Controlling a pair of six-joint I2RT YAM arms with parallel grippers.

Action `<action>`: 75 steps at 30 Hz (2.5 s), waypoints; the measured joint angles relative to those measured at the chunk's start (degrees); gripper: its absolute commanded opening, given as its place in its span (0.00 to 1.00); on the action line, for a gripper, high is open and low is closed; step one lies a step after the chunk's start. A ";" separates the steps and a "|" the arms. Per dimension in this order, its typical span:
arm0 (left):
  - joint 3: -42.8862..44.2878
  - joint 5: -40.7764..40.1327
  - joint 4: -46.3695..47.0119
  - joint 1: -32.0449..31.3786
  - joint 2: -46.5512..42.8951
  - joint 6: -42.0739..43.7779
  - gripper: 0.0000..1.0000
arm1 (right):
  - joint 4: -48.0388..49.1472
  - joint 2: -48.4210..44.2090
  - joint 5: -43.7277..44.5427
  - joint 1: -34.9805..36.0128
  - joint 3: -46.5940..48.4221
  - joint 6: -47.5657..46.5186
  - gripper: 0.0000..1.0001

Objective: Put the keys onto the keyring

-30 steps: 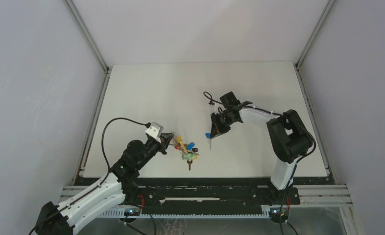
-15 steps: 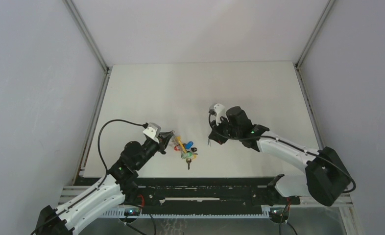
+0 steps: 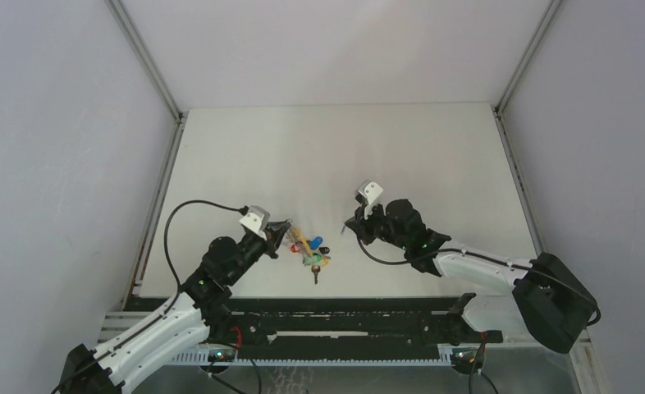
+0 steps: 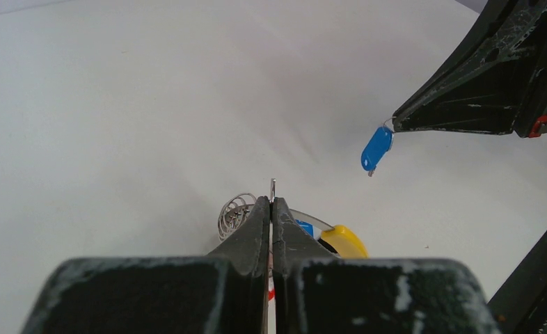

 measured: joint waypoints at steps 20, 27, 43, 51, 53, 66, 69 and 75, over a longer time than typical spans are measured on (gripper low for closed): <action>0.00 0.02 0.09 0.00 1.18 -0.02 0.00 | -26.36 -15.54 10.43 8.20 -1.07 7.91 0.00; 0.00 0.00 0.09 0.00 1.18 0.00 0.00 | -30.14 -6.75 11.76 8.31 0.59 10.51 0.00; 0.00 -0.48 0.00 0.00 0.37 0.02 0.00 | -6.91 14.14 12.04 2.16 1.81 7.23 0.00; 0.00 -0.70 0.00 0.00 0.37 0.02 0.00 | -0.55 16.37 10.43 1.70 1.79 5.97 0.11; 0.00 -0.96 0.00 0.00 0.37 0.02 0.00 | -0.72 16.37 10.08 1.51 1.79 6.14 0.14; 0.00 -1.05 0.00 0.00 0.37 0.02 0.00 | -24.44 9.29 7.26 -2.12 9.81 6.78 0.31; 0.00 -1.11 0.00 0.00 0.37 0.02 0.00 | -30.95 10.05 8.09 -1.40 15.87 5.64 0.31; 0.00 -2.27 -0.33 0.00 -0.13 0.00 0.00 | -42.84 19.02 11.56 2.64 28.81 3.56 0.31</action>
